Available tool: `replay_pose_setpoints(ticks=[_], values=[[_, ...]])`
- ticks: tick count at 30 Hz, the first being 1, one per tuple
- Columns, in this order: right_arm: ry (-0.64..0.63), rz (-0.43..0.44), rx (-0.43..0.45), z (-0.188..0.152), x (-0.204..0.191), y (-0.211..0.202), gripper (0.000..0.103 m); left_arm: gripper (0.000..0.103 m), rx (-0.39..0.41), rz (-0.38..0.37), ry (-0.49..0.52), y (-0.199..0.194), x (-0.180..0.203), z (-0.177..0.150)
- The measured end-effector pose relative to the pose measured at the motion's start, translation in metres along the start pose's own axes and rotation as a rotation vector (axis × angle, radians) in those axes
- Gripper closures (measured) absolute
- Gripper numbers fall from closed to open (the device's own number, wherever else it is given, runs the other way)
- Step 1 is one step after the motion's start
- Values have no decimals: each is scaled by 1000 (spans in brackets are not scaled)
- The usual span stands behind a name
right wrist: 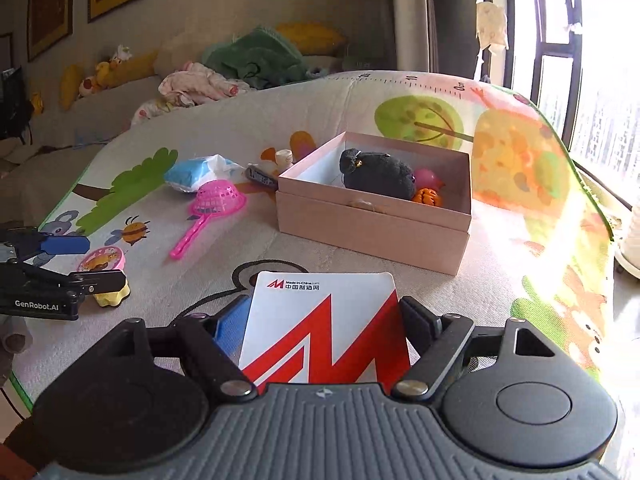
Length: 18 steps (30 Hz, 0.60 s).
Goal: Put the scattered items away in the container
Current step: 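Carry the card with the right tool while the left tool carries the cup over the pink box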
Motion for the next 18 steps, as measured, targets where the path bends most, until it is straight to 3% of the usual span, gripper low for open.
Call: replay_pose_setpoints(ticks=[2,6,12,14,18], values=[[2,1,6,-1,0,-4,23,14,8,-2,3,0,2,-1],[6,1,13,-2,-1,-9,23,16,9,-4,12,0,4,-1],[8,12,22,-4,-6,-16,23,29,-1,5,11,5,3,-2],[8,15,28,-4,-8,-20,23,40,0,5,21,6,4,-2],[5,10,35,-7,-10,-30,23,42,-1,-18,47,1,12,-1]])
Point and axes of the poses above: each gripper's, at about its wrist camera, not at the fingertips, and y roughly the way its jaws point, x to its right, z to its top, the point moved 6 cm from there along y, roughly the way its jaws point, and after that the axes turned 13 degrees about -y, right-handed, at the moved point
